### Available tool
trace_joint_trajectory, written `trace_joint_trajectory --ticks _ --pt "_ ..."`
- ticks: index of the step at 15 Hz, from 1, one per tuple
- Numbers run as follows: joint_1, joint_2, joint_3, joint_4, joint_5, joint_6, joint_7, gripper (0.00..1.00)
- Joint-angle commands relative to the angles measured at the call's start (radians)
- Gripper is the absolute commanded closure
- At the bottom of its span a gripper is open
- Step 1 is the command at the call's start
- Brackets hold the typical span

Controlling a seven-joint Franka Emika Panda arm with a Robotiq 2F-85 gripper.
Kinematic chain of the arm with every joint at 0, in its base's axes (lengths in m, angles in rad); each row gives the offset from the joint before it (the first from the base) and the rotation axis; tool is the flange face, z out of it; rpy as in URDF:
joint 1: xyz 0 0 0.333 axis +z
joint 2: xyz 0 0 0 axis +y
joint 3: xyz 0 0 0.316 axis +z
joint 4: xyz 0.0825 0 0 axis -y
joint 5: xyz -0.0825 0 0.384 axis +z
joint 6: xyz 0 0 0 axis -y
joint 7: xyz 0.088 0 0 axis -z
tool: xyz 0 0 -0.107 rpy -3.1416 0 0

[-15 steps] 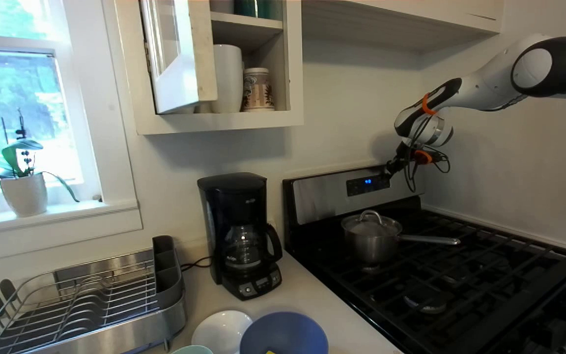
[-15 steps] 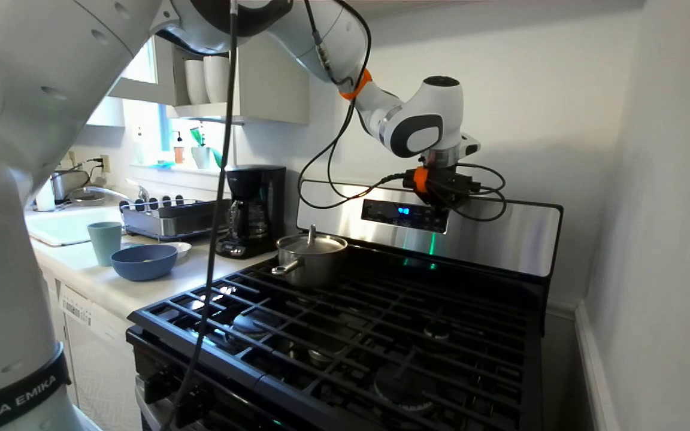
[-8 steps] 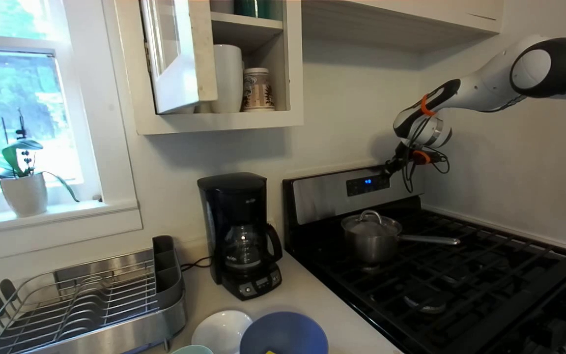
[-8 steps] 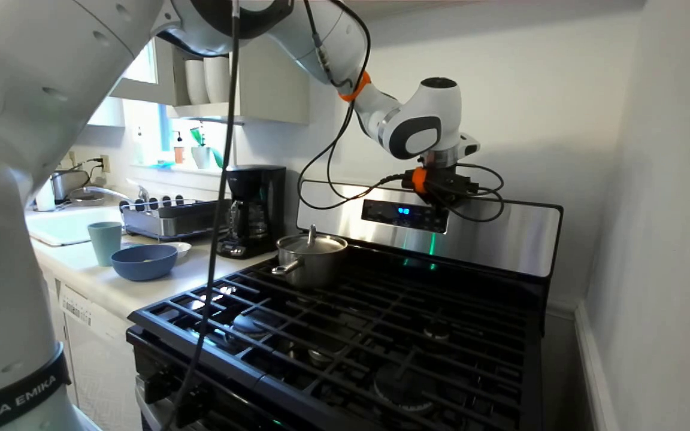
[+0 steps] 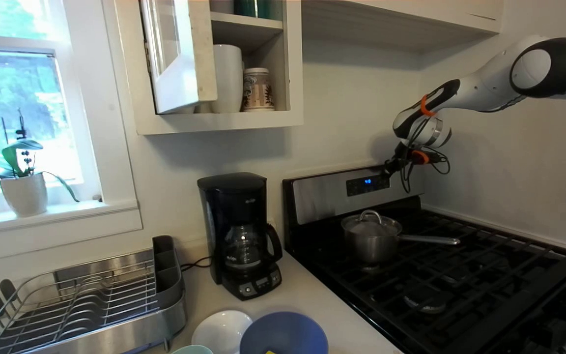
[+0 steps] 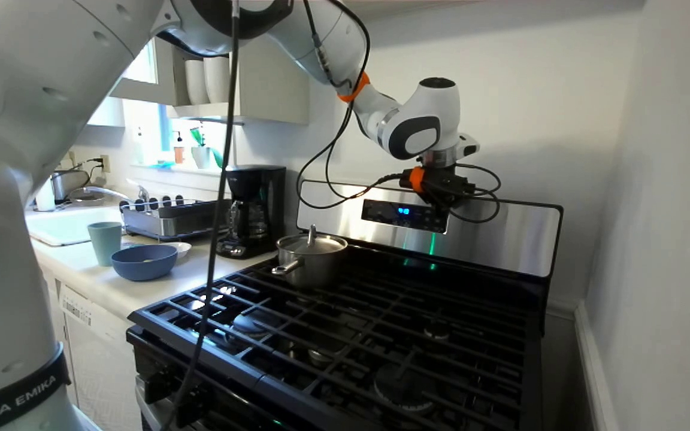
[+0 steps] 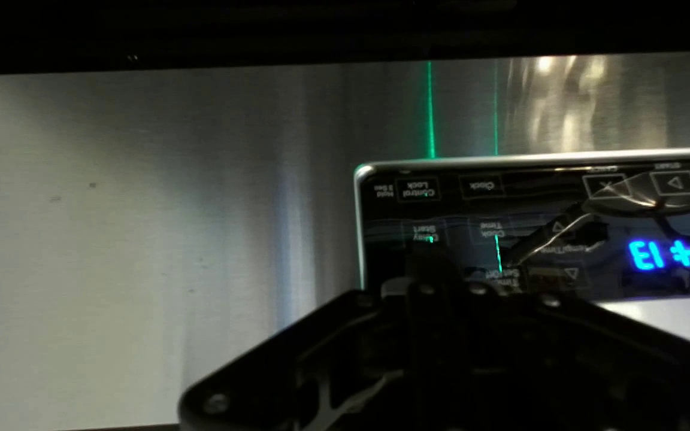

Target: Press a button on the stove

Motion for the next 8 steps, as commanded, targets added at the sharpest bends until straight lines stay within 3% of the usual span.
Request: trace_joint_trajectory --ticks 1,8 --pt "0.027 0.033 -0.012 0.011 -0.042 0.093 0.085 1.00" --pt "0.048 -0.110 -0.077 -0.086 -0.190 -0.082 0.214 0.99"
